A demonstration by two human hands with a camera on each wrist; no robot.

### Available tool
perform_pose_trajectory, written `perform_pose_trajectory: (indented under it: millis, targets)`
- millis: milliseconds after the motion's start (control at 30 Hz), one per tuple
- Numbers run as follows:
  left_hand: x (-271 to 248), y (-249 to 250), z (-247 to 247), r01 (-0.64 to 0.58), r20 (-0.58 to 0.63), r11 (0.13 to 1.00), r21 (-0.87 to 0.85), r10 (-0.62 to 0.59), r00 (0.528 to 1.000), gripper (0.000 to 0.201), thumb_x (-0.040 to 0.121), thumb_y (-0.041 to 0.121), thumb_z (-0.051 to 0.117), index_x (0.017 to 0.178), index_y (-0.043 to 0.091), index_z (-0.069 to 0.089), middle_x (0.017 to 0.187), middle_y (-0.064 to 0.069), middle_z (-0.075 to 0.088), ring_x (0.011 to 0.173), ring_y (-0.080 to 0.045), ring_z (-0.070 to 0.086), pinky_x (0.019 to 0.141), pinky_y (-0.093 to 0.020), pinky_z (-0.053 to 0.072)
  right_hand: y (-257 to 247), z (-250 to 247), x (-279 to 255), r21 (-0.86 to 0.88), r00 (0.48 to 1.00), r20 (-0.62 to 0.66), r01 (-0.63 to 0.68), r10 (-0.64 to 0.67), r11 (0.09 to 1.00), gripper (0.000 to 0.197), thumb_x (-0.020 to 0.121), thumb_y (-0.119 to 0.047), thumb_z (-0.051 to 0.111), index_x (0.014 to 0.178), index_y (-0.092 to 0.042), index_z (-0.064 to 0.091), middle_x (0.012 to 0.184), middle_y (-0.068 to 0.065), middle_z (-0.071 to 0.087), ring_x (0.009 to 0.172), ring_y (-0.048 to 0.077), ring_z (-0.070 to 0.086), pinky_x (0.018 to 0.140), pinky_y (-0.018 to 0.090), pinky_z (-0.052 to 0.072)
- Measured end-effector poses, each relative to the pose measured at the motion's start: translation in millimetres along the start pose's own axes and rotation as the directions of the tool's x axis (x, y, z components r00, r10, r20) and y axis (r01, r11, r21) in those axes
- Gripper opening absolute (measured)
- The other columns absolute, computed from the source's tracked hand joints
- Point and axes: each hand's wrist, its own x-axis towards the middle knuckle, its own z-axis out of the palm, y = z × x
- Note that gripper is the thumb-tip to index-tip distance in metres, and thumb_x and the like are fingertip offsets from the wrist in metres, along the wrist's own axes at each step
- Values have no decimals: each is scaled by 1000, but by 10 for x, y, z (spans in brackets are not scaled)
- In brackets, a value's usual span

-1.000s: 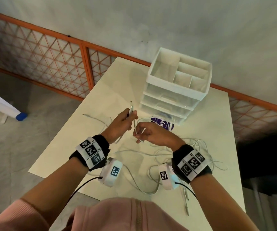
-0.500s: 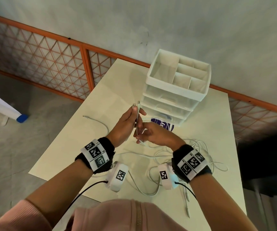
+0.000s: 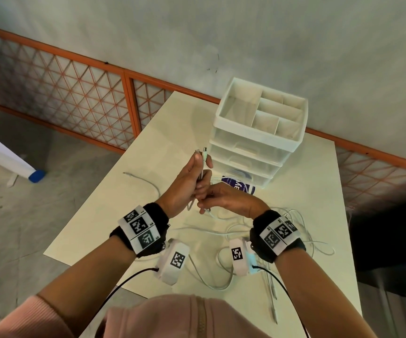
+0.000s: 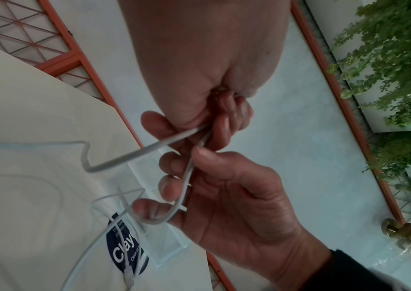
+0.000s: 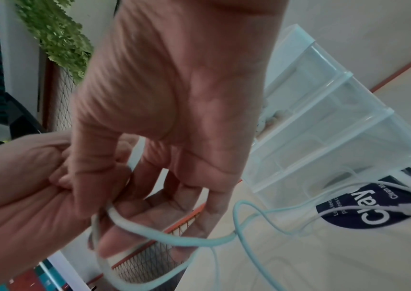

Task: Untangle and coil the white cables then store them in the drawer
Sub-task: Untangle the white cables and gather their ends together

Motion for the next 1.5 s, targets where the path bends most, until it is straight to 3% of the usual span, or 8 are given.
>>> perform_pose_trajectory:
  millis: [167, 433, 567, 867, 1033, 1133, 1300, 1500]
  targets:
    - [22, 80, 37, -12, -12, 1000, -8, 12, 1000, 38, 97, 52, 17, 82, 19, 30, 53, 8, 21, 45, -8, 12, 44, -25, 12, -11, 67, 12, -132, 999, 36, -35, 40, 991, 16, 87, -27, 65, 73, -20, 66, 75, -2, 56, 71, 7, 49, 69, 12, 38]
    - [-41, 253, -231, -64, -152, 956, 287, 111, 982, 36, 87, 48, 55, 77, 18, 38, 53, 9, 20, 44, -10, 16, 41, -21, 18, 416, -400, -52, -581, 911, -411, -246, -19, 776, 25, 74, -38, 76, 88, -17, 74, 100, -1, 38, 99, 20, 34, 97, 38, 34]
    - [-21, 170, -453, 26, -98, 806, 591, 40, 994, 38, 69, 41, 79, 95, 19, 62, 53, 5, 26, 50, -13, 23, 54, -27, 19, 358, -671, -305, -517, 799, -588, -247, -130, 820, 24, 74, -35, 77, 85, -14, 73, 103, -4, 45, 101, 15, 33, 90, 32, 24]
    - [45, -231, -432, -71, 68, 539, 839, 26, 997, 21, 94, 31, 55, 77, 18, 56, 57, 9, 50, 55, 5, 51, 55, -24, 31, -95, -709, -494, -366, 923, -366, -27, -117, 930, 24, 79, -30, 73, 69, -11, 62, 61, 3, 64, 60, 11, 58, 70, 33, 47]
    - [79, -212, -605, -92, -43, 424, 901, 299, 953, 27, 92, 35, 52, 97, 10, 62, 72, -8, 64, 62, -26, 56, 57, -31, 39, 62, -841, -668, -434, 918, -393, -232, 49, 871, 32, 81, -38, 70, 58, -19, 59, 48, -11, 58, 48, 0, 55, 55, 17, 40]
    - [62, -190, -911, 36, -252, 469, 882, 405, 879, 27, 94, 31, 53, 97, 6, 63, 76, -14, 66, 68, -34, 63, 58, -34, 44, 153, -1068, -898, -450, 864, -494, -352, 99, 821, 43, 82, -48, 65, 57, -13, 59, 55, -3, 60, 55, 9, 58, 66, 27, 43]
    - [29, -294, -969, 327, -416, 398, 857, 162, 895, 29, 91, 31, 59, 99, 3, 61, 93, -24, 65, 90, -42, 61, 67, -37, 40, 101, -1111, -1164, -255, 841, -541, -170, 5, 952, 38, 91, -38, 54, 66, -10, 57, 59, 5, 55, 47, 0, 49, 60, 9, 40]
    - [18, -66, -237, -77, -197, 760, 645, 262, 945, 37, 88, 23, 64, 123, 17, 54, 61, 4, 45, 43, -4, 37, 47, -10, 30, -90, -894, -995, -464, 840, -530, -174, -115, 868, 36, 97, -34, 46, 74, -12, 62, 60, -2, 47, 54, 11, 41, 55, 15, 34]
